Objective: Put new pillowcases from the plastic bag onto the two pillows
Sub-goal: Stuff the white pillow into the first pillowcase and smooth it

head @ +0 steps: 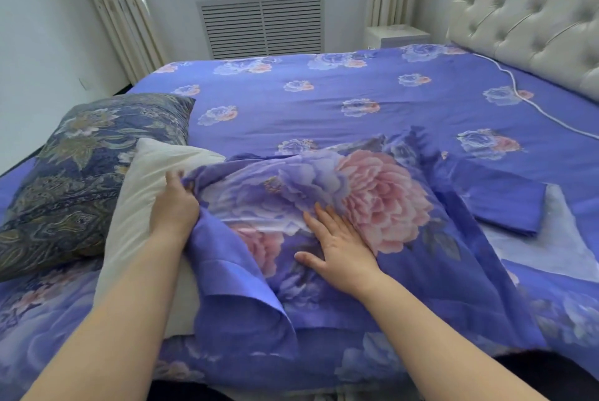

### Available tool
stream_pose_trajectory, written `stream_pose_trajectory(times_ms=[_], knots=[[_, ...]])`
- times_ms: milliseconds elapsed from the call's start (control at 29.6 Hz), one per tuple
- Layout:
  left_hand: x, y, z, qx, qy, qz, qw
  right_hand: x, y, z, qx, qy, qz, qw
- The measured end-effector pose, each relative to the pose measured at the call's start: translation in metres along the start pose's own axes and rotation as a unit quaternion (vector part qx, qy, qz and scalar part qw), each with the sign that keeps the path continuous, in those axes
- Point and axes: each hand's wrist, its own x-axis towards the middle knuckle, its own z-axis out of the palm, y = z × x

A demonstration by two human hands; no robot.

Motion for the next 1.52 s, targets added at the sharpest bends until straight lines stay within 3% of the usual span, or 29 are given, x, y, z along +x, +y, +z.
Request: stream_pose_trajectory(times_ms=[101, 202, 270, 439, 540, 641, 742, 810, 877, 945, 1012, 1080, 1181, 1249, 1316, 1350, 1417, 1519], knots=[[-0.005, 0.006, 0.005, 0.037, -0.032, 0.019, 0.999, -0.003, 0.004, -0.006, 0.007, 0.015, 0.004, 1.000], [-0.007, 0.003, 0.006, 0.215, -0.014, 0.056, 0.975, -0.010, 0.006, -0.008, -0.068, -0.037, -0.007, 0.997], [-0.005, -0.003, 0.008, 0.276, 0.016, 0.071, 0.958, -0.012, 0.000, -0.003, -0.122, -0.051, 0.005, 0.991], [-0.010, 0.004, 0.019, 0.252, -0.044, 0.057, 0.965, 0.006, -0.014, -0.008, -0.167, 0.023, 0.049, 0.984], [-0.018, 0.006, 0.017, 0.168, -0.013, 0.072, 0.983, 0.015, -0.007, -0.029, -0.101, 0.035, 0.072, 0.992], [-0.021, 0.006, 0.002, -0.017, 0.036, 0.046, 0.998, 0.021, -0.006, -0.058, -0.055, 0.146, 0.070, 0.985], [-0.036, 0.017, -0.005, -0.251, 0.065, 0.005, 0.966, 0.049, -0.006, -0.099, -0.067, 0.311, 0.045, 0.947], [-0.057, 0.035, 0.003, -0.366, 0.062, -0.034, 0.928, 0.079, -0.001, -0.124, -0.015, 0.356, 0.051, 0.933], [-0.078, 0.053, 0.021, -0.435, 0.013, -0.108, 0.894, 0.109, 0.009, -0.141, 0.081, 0.289, 0.068, 0.951], [-0.097, 0.065, 0.040, -0.476, -0.099, -0.199, 0.851, 0.126, 0.019, -0.144, 0.163, 0.180, 0.069, 0.968], [-0.108, 0.069, 0.050, -0.507, -0.199, -0.269, 0.794, 0.123, 0.026, -0.134, 0.143, 0.031, 0.052, 0.988], [-0.106, 0.064, 0.053, -0.518, -0.208, -0.278, 0.782, 0.105, 0.033, -0.111, 0.015, -0.105, 0.049, 0.993], [-0.094, 0.058, 0.049, -0.560, -0.176, -0.261, 0.766, 0.073, 0.050, -0.092, -0.051, -0.167, 0.062, 0.983], [-0.090, 0.056, 0.046, -0.597, -0.172, -0.252, 0.742, 0.057, 0.057, -0.096, -0.039, -0.229, 0.068, 0.970], [-0.094, 0.059, 0.042, -0.634, -0.197, -0.250, 0.705, 0.049, 0.058, -0.096, -0.105, -0.245, 0.053, 0.962], [-0.096, 0.060, 0.040, -0.646, -0.214, -0.249, 0.689, 0.047, 0.055, -0.091, -0.152, -0.213, 0.039, 0.964], [-0.099, 0.062, 0.034, -0.639, -0.234, -0.255, 0.686, 0.045, 0.047, -0.083, -0.191, -0.067, 0.019, 0.979], [-0.100, 0.054, 0.024, -0.609, -0.246, -0.290, 0.696, 0.040, 0.040, -0.078, -0.095, 0.195, -0.049, 0.975]])
